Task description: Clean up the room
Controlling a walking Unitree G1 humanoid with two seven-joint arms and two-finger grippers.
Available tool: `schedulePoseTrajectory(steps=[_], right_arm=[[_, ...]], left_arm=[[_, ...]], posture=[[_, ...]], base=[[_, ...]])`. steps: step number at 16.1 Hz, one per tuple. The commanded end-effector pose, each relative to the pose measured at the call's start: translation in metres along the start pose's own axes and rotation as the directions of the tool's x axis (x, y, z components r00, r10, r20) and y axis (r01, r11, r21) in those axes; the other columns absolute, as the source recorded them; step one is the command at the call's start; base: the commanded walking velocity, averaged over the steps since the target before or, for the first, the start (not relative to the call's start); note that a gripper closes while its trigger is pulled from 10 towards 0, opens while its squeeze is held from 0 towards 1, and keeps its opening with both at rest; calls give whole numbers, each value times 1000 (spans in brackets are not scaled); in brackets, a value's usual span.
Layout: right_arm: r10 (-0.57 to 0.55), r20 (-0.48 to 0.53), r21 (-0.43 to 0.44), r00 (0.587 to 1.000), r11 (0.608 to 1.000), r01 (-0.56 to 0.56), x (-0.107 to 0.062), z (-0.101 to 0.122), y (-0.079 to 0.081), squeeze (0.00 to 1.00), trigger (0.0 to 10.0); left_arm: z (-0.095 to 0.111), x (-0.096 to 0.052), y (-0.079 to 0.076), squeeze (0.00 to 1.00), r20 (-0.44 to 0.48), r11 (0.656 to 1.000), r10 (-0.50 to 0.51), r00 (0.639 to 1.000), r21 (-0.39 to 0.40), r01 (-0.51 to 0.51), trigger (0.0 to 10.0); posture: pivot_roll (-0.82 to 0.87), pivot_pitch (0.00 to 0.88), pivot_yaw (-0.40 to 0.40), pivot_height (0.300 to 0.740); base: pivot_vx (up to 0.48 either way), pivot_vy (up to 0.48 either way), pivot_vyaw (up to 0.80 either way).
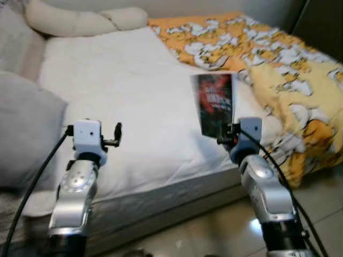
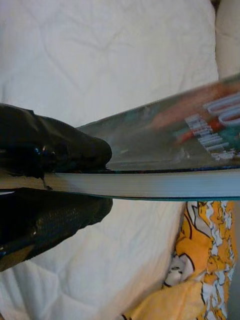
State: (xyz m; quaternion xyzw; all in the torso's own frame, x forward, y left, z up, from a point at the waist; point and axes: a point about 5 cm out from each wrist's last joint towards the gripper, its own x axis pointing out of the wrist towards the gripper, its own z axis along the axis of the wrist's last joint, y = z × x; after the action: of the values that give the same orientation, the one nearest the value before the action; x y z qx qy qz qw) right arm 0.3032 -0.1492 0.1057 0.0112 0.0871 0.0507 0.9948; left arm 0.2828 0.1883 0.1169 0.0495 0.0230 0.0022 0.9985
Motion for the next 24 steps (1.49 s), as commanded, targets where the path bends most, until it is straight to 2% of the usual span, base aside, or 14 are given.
schedulePoseTrajectory(steps=[1, 2, 7, 19, 24], right_arm=[[-32, 45, 5, 998, 999, 31, 0, 10, -9, 0, 10000], [-32, 44, 6, 998, 999, 32, 0, 9, -9, 0, 10000], [-14, 48, -9, 999, 1000, 15, 2, 11, -6, 0, 10000], [9, 49, -18, 999, 1000, -9, 6, 11, 2, 0, 10000], [-21, 41, 14, 999, 1000, 20, 5, 9, -3, 0, 10000]], left_arm=[[7, 1, -5, 0, 30, 1000, -17, 999, 0, 17, 10000], [9, 1, -6, 0, 50, 1000, -20, 999, -3, 20, 10000], [9, 2, -4, 0, 38, 1000, -22, 999, -6, 22, 10000], [13, 3, -4, 0, 52, 999, -38, 998, -6, 38, 10000], [16, 3, -10, 0, 75, 995, -96, 993, -8, 97, 10000]], posture=[[2, 0, -9, 740], [2, 0, -9, 740], [6, 0, -7, 740], [16, 0, -8, 740], [12, 0, -2, 740]], base=[[0, 0, 0], [0, 0, 0], [0, 0, 0], [321, 0, 775], [329, 0, 0]])
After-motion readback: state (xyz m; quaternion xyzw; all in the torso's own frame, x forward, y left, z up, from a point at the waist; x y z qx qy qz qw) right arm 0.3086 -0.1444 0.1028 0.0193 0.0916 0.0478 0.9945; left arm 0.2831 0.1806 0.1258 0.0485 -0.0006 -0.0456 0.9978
